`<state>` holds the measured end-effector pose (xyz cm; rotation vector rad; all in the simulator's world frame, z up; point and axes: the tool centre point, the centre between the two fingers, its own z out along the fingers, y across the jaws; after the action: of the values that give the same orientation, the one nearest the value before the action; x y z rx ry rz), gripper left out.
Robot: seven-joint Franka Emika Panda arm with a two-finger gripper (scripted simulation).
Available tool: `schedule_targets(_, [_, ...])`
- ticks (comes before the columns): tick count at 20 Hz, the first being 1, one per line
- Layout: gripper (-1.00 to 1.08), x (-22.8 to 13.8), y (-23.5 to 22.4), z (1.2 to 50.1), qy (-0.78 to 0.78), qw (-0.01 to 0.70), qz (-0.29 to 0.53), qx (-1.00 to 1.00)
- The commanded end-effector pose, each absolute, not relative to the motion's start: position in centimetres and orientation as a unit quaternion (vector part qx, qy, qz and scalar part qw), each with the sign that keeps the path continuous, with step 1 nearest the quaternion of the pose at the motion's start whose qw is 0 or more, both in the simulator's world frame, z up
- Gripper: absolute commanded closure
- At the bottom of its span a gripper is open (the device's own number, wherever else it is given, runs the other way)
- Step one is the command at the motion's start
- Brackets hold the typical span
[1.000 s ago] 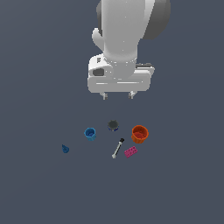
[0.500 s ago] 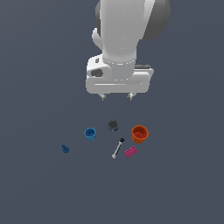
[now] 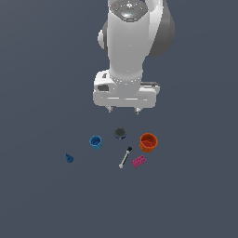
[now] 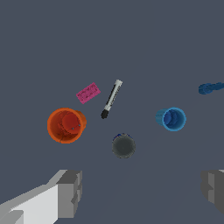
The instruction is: Pick up a designated object from a clutter of objects.
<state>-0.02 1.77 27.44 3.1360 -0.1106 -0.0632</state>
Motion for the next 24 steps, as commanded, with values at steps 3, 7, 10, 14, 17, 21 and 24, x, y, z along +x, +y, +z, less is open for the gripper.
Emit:
schedule_targets(3, [-0.92,-0.2,1.7,24.4,-0.076,0.000,-0.018,0.997])
schedule_targets(7, [-0.92,-0.6,1.7,21.0,-0.123,-0.001,-0.015,0.992])
schedule_targets(10, [-0.92,-1.1,1.6,18.3,-0.162,-0.001,-0.013,0.987])
schedule_targets(14, [-0.92,-2.1,1.4,14.9,-0.214,-0.001,-0.010,0.977])
schedule_targets(17, [-0.92,-3.0,1.3,12.5,-0.251,-0.001,-0.007,0.968])
schedule_targets(21, [-0.92,-4.2,1.1,10.0,-0.292,-0.001,-0.005,0.956])
schedule_targets(24, [-0.92,-5.0,1.0,8.5,-0.316,-0.001,-0.003,0.949])
